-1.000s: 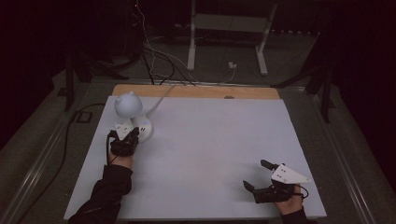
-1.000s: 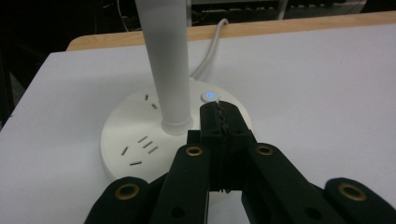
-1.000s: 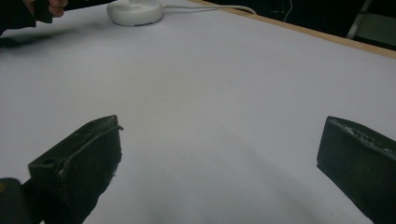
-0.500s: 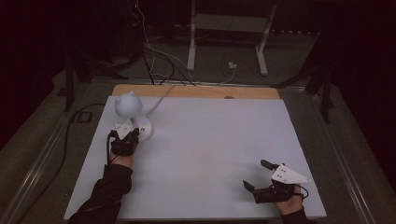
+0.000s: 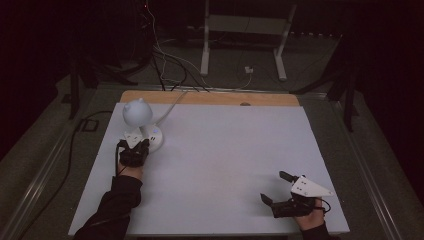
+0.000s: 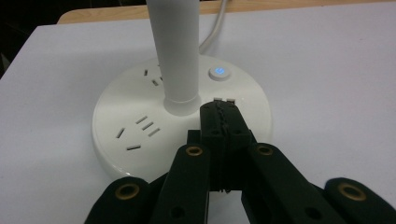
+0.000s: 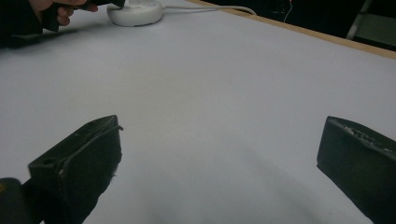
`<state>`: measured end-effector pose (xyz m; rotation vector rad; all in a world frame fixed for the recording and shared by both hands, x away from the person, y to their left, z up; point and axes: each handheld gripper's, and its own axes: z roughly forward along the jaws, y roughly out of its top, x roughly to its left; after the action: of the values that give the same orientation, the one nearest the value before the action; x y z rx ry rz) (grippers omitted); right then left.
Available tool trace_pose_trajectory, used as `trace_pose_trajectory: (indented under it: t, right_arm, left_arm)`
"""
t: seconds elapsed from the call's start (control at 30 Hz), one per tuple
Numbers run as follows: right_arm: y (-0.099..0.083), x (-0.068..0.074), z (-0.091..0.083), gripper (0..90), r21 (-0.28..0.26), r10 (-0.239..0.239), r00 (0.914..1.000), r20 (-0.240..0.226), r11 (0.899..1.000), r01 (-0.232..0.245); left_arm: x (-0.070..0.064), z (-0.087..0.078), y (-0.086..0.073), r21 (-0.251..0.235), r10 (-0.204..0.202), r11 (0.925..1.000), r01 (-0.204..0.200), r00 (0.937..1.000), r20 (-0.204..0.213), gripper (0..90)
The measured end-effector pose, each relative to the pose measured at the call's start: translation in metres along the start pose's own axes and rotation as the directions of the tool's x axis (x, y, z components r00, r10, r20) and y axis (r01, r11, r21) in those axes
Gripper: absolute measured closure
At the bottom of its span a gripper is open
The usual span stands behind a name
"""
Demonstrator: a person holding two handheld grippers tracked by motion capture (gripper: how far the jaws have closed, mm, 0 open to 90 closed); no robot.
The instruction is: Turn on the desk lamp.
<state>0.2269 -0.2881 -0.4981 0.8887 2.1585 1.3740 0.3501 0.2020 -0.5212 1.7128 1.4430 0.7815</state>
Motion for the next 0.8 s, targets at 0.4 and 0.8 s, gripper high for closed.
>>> trace_pose_trajectory:
  t: [0.4,0.8]
  right_arm:
    - [-0.0002,-0.0002,0.0003,0.0,0.004,-0.001,1.0,0.0,1.0,0.001]
    - [-0.0002,-0.0004,0.0004,0.0,0.005,0.0,1.0,-0.001,1.0,0.0]
  left_arm:
    - [-0.0014,0.0011,0.0002,0.001,0.017,0.9999,-0.017,0.9998,-0.007,90.0]
    - [0.0,0.0008,0.002,0.014,0.011,0.9998,-0.011,0.9999,-0.001,90.0]
